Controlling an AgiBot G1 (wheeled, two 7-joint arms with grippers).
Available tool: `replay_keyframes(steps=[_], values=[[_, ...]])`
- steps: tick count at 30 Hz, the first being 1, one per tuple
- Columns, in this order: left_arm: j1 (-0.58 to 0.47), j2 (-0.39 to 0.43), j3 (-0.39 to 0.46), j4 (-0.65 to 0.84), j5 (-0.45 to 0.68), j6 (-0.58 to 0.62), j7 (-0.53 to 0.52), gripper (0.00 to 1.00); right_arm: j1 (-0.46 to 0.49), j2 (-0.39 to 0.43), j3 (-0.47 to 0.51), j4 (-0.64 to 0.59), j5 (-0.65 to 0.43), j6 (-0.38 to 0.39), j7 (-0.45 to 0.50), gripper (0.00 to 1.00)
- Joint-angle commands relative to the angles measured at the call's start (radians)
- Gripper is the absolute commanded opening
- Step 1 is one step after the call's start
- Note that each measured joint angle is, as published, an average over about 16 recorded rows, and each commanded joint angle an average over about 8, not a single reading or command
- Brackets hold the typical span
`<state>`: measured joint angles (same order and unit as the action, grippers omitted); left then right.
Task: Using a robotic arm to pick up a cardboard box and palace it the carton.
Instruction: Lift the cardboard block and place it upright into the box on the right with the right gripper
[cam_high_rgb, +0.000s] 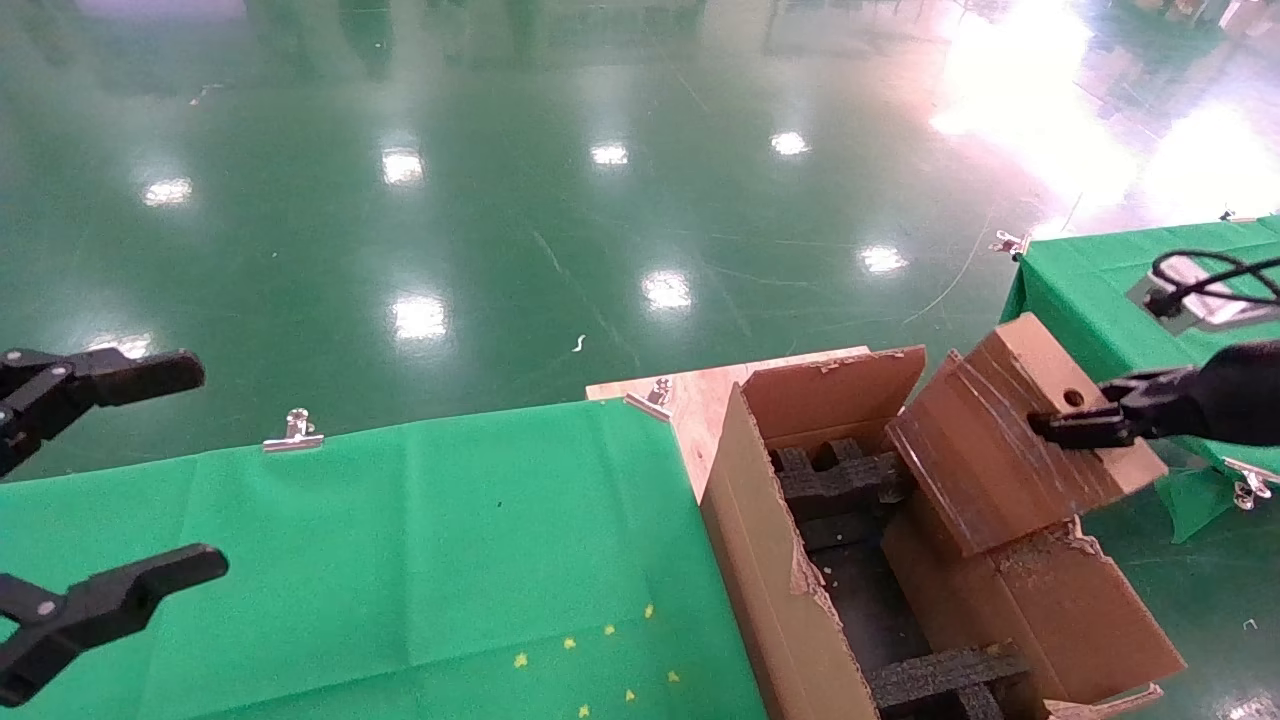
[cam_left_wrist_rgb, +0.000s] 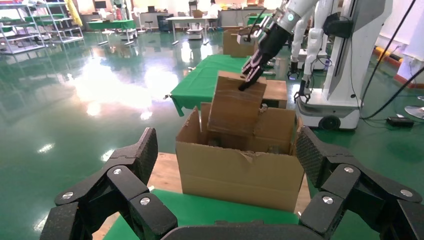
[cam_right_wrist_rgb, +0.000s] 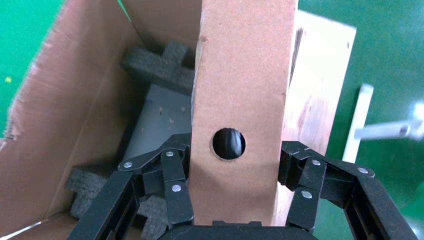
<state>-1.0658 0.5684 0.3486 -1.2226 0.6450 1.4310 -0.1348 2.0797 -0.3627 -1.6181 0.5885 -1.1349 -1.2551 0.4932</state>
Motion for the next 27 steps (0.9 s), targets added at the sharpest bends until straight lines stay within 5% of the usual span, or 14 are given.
replay_keyframes(steps=[1,17,27], values=[[0.0,0.0,0.0,0.0,0.0,0.0,0.0,1.0,-0.011,0.015,-0.007,0.033,-0.005,0.028,0.068,0.0],[0.0,0.0,0.0,0.0,0.0,0.0,0.0,1.0,-0.051,0.091,-0.096,0.43,-0.205,0.224,0.576,0.0],[0.0,0.0,0.0,0.0,0.0,0.0,0.0,1.0,-0.081,0.102,-0.135,0.553,-0.304,0.299,0.754,0.0]])
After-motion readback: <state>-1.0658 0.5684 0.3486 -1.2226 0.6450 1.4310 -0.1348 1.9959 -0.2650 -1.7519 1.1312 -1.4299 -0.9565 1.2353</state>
